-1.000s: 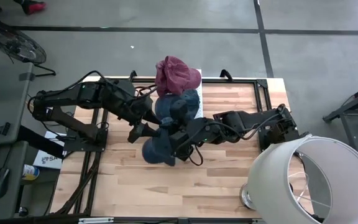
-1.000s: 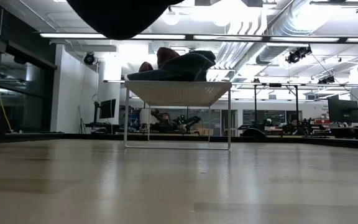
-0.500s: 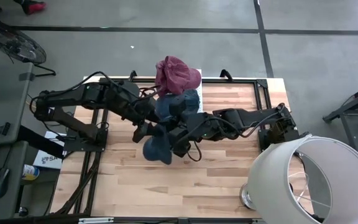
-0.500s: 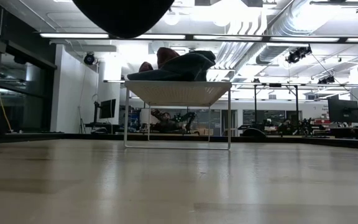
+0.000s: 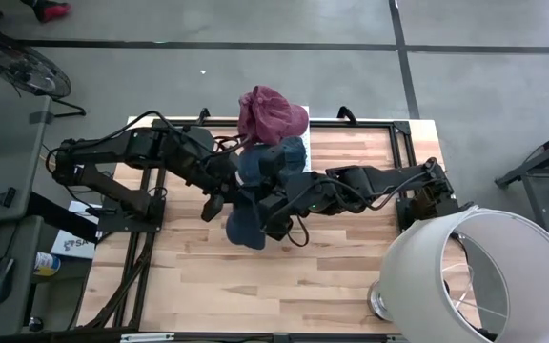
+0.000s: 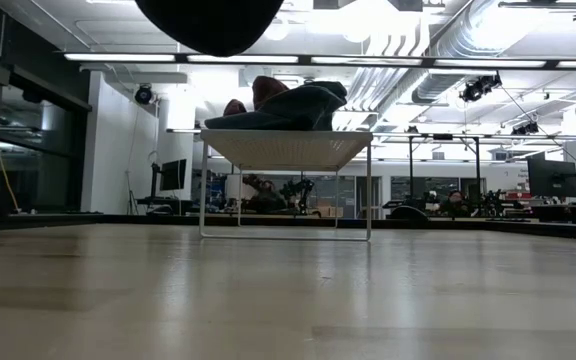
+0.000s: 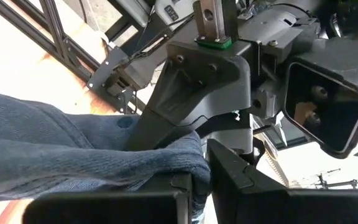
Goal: Pick & Place hat
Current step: Stack the blue cap on top of the other blue cap on the shelf
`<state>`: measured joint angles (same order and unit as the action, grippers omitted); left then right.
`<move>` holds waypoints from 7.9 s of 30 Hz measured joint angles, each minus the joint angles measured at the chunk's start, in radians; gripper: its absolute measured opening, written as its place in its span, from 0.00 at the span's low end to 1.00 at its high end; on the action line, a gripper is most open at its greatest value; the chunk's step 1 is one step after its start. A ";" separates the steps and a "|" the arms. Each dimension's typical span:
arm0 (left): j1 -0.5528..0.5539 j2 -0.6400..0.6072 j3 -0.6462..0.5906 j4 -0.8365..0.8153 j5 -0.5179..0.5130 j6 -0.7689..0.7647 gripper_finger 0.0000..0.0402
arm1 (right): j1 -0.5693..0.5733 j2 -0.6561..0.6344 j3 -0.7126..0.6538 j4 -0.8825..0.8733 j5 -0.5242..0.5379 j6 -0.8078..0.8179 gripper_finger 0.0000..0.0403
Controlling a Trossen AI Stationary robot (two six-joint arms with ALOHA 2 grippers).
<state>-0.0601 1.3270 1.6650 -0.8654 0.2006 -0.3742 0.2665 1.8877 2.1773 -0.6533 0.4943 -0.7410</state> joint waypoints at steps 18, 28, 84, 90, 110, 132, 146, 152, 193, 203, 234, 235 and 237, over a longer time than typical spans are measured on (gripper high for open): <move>0.001 -0.014 0.000 -0.043 -0.045 0.116 0.01 | 0.004 -0.031 0.000 0.024 0.095 0.475 0.44; 0.001 -0.101 0.000 -0.129 -0.359 0.202 0.00 | -0.006 -0.141 0.004 -0.031 0.429 0.760 0.57; 0.198 0.262 0.227 -0.157 -0.457 0.606 0.00 | -0.340 -0.149 0.000 -0.587 0.252 1.141 0.49; 0.188 0.262 0.253 -0.228 -0.458 0.579 0.00 | -0.339 -0.149 0.000 -0.584 0.249 1.126 0.49; 0.138 0.284 0.401 -0.277 -0.536 0.707 0.00 | -0.339 -0.196 0.000 -0.538 0.276 1.126 0.49; 0.138 0.442 0.406 -0.315 -0.601 0.710 0.00 | -0.339 -0.233 0.001 -0.550 0.269 1.129 0.49; 0.138 0.499 0.406 -0.307 -0.589 0.707 0.00 | -0.339 -0.233 0.001 -0.556 0.220 1.126 0.49; 0.138 0.503 0.406 -0.312 -0.588 0.707 0.00 | -0.339 -0.233 0.001 -0.555 0.201 1.126 0.49; 0.138 0.502 0.495 -0.332 -0.570 0.710 0.49 | -0.338 -0.232 0.000 -0.555 0.180 1.114 0.49; 0.138 0.502 0.562 -0.364 -0.571 0.710 0.52 | -0.338 -0.232 0.000 -0.555 0.176 1.113 0.49; 0.139 0.413 0.691 -0.504 -0.723 0.598 0.47 | -0.339 -0.217 0.000 -0.505 -0.169 0.808 0.27; 0.139 0.411 0.691 -0.516 -0.721 0.584 0.45 | -0.339 -0.210 0.000 -0.495 -0.185 0.794 0.21; 0.139 0.407 0.691 -0.556 -0.715 0.554 0.43 | -0.339 -0.193 0.000 -0.486 -0.198 0.762 0.09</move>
<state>0.0792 1.7344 2.3559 -1.4212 -0.5146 0.1795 -0.0723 1.6943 2.1773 -1.1397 0.2958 0.0212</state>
